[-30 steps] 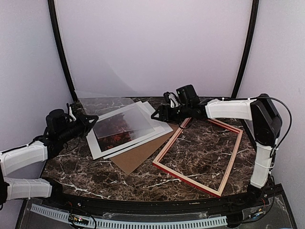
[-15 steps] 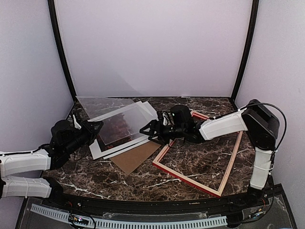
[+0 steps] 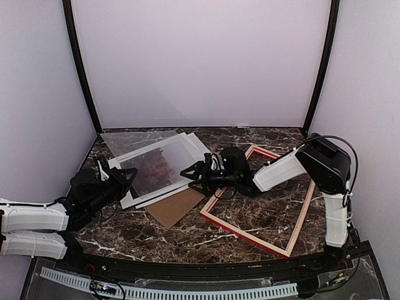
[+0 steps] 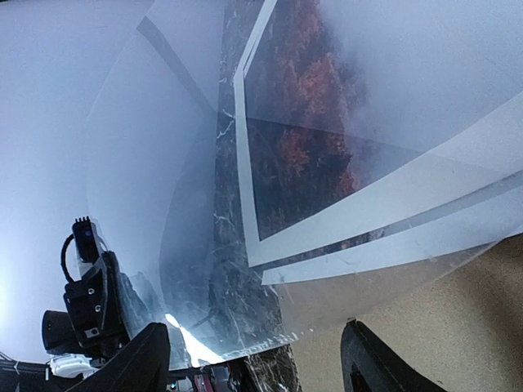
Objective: Put the photo into the frame
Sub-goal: Pass from the left arm to the right
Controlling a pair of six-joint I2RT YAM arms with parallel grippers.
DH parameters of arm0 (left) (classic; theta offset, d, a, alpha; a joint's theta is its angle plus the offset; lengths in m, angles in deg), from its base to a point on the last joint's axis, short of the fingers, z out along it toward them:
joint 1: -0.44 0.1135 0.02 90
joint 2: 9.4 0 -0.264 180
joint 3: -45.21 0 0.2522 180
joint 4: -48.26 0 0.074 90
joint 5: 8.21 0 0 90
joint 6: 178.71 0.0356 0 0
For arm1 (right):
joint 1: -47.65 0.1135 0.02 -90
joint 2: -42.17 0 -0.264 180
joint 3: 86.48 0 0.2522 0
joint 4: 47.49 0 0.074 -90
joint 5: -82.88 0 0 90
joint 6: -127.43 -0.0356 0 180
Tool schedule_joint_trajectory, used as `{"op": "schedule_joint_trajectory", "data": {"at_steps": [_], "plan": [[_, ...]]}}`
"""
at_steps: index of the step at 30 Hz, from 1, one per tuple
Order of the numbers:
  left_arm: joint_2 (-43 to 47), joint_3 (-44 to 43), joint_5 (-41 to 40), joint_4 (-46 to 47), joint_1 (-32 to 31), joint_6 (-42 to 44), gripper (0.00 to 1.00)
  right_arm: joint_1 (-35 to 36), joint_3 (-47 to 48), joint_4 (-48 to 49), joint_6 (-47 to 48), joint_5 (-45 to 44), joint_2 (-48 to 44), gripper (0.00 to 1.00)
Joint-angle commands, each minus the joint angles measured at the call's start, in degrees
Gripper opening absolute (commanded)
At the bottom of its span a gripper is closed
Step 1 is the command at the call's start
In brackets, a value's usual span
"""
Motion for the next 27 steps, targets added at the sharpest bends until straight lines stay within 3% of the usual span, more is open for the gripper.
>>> {"op": "schedule_joint_trajectory", "data": {"at_steps": [1,7,16,27], "plan": [[1.17,1.30,-1.60,4.07,-1.00,0.03,0.00,0.23,-0.32,6.34,-2.46,-0.85,0.58,0.71],[1.04,3.36,-2.33,4.67,-2.64,-0.85,0.00,-0.81,-0.16,7.32,-3.30,-3.01,0.82,0.67],[0.73,4.18,-2.42,3.48,-4.61,-1.16,0.03,-3.07,-1.54,8.63,-3.11,-4.81,-0.07,0.52],[-6.71,2.64,-1.59,4.85,-7.65,-1.66,0.07,-4.76,-3.69,9.87,-2.81,-7.16,-0.98,0.35]]}}
